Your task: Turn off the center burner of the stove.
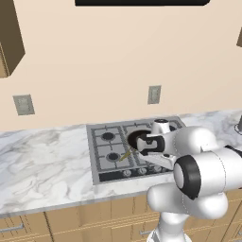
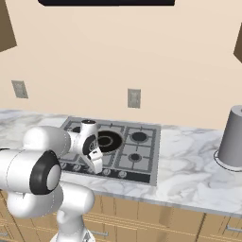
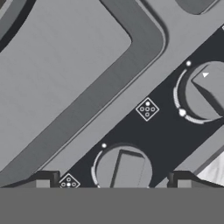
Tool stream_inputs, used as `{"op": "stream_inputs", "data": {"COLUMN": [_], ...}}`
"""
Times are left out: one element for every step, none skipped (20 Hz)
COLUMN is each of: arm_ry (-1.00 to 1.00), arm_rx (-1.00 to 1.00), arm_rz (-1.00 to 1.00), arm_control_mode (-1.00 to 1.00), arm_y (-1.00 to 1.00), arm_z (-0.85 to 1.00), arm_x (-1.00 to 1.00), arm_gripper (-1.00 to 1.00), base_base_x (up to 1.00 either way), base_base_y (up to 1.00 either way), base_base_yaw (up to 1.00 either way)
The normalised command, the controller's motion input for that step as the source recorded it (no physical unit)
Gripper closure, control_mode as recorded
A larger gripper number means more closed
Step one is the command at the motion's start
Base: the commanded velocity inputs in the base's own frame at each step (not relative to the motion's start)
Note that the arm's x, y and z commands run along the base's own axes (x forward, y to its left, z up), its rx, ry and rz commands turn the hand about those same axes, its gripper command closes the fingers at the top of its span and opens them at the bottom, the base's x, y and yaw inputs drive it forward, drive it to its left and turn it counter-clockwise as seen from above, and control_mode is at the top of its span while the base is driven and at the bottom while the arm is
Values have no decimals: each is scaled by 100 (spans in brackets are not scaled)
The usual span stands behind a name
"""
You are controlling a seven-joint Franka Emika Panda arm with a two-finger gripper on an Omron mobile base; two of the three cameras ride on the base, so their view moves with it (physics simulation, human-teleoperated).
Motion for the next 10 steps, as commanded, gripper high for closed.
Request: {"op": "stream_inputs", "data": {"arm_ry": [0,0,0,0,0,0,0,0,0,0], "arm_rx": [0,0,0,0,0,0,-1,-2,-1,-1], "arm_rz": [-4,-3,-3,-2,-2,-1,-1,0,0,0], "arm_control_mode": [-100,-100,-100,-100,-100,-100,-100,-100,-100,-100], "arm_y": [0,0,-1,-6,-7,-11,-9,-14,-19,-19], "arm_z": [-6,-4,-6,-4,-6,-5,-11,-11,-12,-11], "arm_x": [0,0,0,0,0,0,0,1,0,0], "arm_gripper": [-100,-100,-100,-100,-100,-100,-100,-100,-100,-100], "base_base_x": [0,0,0,0,0,0,0,0,0,0], "base_base_y": [0,0,0,0,0,0,0,0,0,0], "base_base_yaw": [0,0,0,0,0,0,0,0,0,0]}}
